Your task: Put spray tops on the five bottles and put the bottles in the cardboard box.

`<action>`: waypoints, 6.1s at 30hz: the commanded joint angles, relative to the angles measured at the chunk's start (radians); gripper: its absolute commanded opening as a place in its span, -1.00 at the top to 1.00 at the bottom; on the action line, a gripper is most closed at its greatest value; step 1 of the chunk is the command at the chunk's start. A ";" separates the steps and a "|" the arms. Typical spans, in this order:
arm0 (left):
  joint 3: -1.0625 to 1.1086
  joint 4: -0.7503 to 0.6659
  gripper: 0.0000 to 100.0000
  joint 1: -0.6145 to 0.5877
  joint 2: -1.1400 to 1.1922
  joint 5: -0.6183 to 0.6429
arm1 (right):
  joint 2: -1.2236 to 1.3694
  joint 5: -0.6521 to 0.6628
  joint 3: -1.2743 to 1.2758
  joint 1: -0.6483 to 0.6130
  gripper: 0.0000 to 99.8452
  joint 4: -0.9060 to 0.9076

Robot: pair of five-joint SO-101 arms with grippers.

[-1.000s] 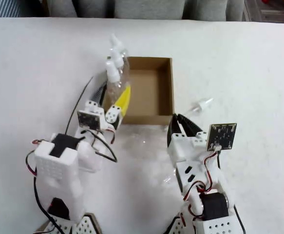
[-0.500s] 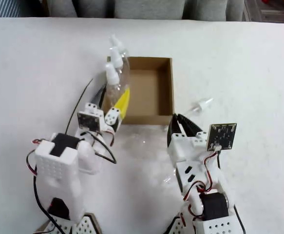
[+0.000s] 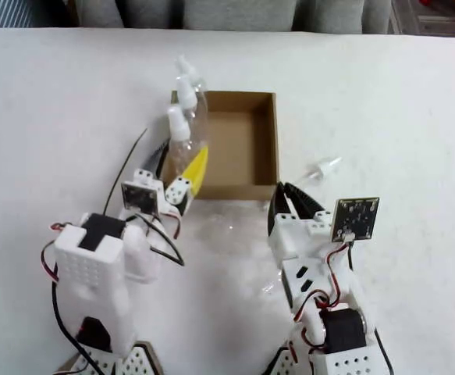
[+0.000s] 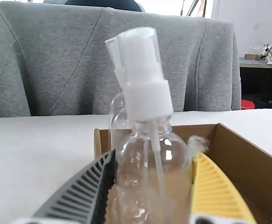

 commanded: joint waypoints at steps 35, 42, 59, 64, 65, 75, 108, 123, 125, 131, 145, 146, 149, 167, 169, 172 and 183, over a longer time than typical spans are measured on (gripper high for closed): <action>0.180 0.021 0.23 -0.036 -0.171 0.008 | -0.007 0.012 -0.009 0.004 0.96 -0.005; 0.358 0.023 0.23 -0.033 -0.335 0.002 | -0.007 0.012 -0.002 0.004 0.96 -0.005; 0.443 0.618 0.92 -0.005 -0.858 0.000 | -0.002 0.146 0.032 0.013 0.97 -0.038; 0.445 0.864 0.91 -0.004 -1.020 0.000 | -0.002 0.158 0.032 0.013 0.96 -0.038; 0.445 0.916 0.93 -0.004 -1.049 0.000 | -0.002 0.158 0.032 0.013 0.96 -0.036; 0.443 1.404 0.95 -0.007 -1.409 0.000 | -0.005 0.161 0.028 0.013 0.96 -0.007; 0.466 2.667 0.95 -0.105 -2.318 -0.253 | 0.001 0.410 -0.074 0.010 0.96 0.254; 0.466 2.677 0.95 -0.107 -2.318 -0.285 | 0.860 0.528 -0.516 0.002 0.96 0.335; 0.466 2.677 0.95 -0.108 -2.318 -0.285 | 0.961 0.528 -0.554 0.002 0.96 0.335; 0.466 2.677 0.95 -0.108 -2.318 -0.285 | 1.130 0.621 -0.704 -0.015 0.89 0.479; 0.466 2.677 0.95 -0.108 -2.318 -0.285 | 1.165 0.951 -0.836 -0.114 0.62 0.667; 0.466 2.677 0.95 -0.108 -2.318 -0.285 | 1.165 0.977 -0.824 -0.131 0.60 0.667; 0.466 2.677 0.95 -0.108 -2.318 -0.285 | 1.165 1.033 -0.773 -0.188 0.50 0.667; 0.466 2.676 0.95 -0.108 -2.318 -0.285 | 1.167 1.211 -0.654 -0.305 0.46 0.526; 0.466 2.676 0.95 -0.108 -2.318 -0.285 | 1.167 1.231 -0.654 -0.305 0.46 0.521; 0.466 2.676 0.95 -0.108 -2.318 -0.285 | 1.176 1.237 -0.629 -0.295 0.46 0.473; 0.466 2.676 0.95 -0.108 -2.318 -0.285 | 1.438 1.238 -0.611 -0.294 0.47 0.285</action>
